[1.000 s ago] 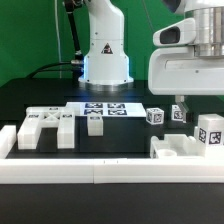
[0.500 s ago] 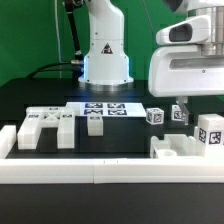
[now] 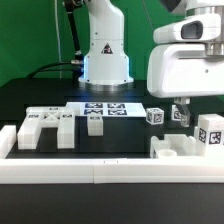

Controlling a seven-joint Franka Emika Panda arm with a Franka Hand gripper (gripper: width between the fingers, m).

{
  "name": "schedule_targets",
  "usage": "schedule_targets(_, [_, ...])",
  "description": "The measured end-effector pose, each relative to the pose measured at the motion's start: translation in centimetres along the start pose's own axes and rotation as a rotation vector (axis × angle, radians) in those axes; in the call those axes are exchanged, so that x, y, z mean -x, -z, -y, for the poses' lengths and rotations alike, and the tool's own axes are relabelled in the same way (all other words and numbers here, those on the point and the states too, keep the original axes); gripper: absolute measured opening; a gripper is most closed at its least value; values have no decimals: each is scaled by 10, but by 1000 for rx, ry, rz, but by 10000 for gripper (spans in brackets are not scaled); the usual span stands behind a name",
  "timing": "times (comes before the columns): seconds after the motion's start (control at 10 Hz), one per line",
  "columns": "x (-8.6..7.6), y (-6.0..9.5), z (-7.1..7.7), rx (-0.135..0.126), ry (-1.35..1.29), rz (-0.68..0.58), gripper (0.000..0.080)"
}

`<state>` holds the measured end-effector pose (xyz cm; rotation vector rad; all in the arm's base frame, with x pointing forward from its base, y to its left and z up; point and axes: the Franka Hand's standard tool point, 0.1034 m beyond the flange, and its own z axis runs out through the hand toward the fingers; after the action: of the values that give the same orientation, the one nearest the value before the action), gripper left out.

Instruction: Assemble chair

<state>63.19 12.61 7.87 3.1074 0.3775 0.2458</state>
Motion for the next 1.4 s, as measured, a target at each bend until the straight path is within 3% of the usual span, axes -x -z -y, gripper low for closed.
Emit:
schedule_targets(0.1, [0,0,0,0,0,0,527])
schedule_targets(0.2, [0,0,0,0,0,0,527])
schedule_targets(0.3, [0,0,0,0,-7,0,351])
schedule_targets(0.4, [0,0,0,0,-23,0,351])
schedule_targets(0.5, [0,0,0,0,-34,0,289])
schedule_targets(1.4, [-3,-2,-1,-11,-915,-42,291])
